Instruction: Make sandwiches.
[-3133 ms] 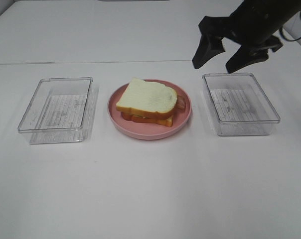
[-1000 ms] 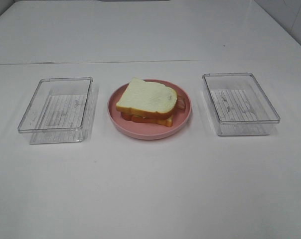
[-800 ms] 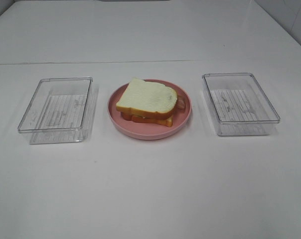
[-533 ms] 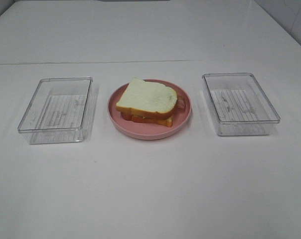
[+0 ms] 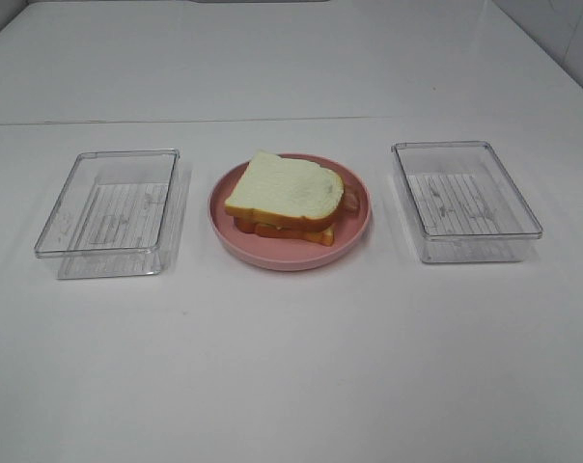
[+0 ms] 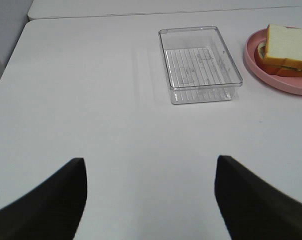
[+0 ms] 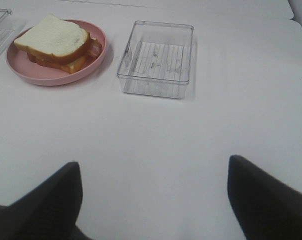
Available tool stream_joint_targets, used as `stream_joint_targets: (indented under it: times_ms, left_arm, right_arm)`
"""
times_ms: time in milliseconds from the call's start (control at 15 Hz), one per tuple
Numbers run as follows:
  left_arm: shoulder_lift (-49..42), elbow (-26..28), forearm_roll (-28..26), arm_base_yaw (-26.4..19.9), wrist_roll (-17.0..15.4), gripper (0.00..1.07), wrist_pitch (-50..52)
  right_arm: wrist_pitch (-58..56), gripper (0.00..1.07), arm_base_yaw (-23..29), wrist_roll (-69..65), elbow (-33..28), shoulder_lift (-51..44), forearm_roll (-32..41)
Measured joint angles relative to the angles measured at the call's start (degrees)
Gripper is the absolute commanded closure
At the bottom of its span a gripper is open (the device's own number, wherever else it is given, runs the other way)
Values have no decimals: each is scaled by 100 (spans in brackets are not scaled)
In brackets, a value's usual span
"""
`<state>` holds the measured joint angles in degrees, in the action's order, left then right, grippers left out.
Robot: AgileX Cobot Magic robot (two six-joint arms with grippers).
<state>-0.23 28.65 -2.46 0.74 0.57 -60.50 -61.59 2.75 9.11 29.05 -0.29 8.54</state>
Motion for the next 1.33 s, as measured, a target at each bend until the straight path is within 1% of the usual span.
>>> stream_joint_targets:
  times_ms: [200, 333, 1333]
  left_arm:
    - [0, 0, 0, 0, 0, 38, 0]
    - [0, 0, 0, 0, 0, 38, 0]
    - [0, 0, 0, 0, 0, 38, 0]
  right_arm:
    - [0, 31, 0, 0, 0, 0, 6]
    - [0, 31, -143, 0, 0, 0, 46]
    - [0, 31, -143, 0, 0, 0, 143]
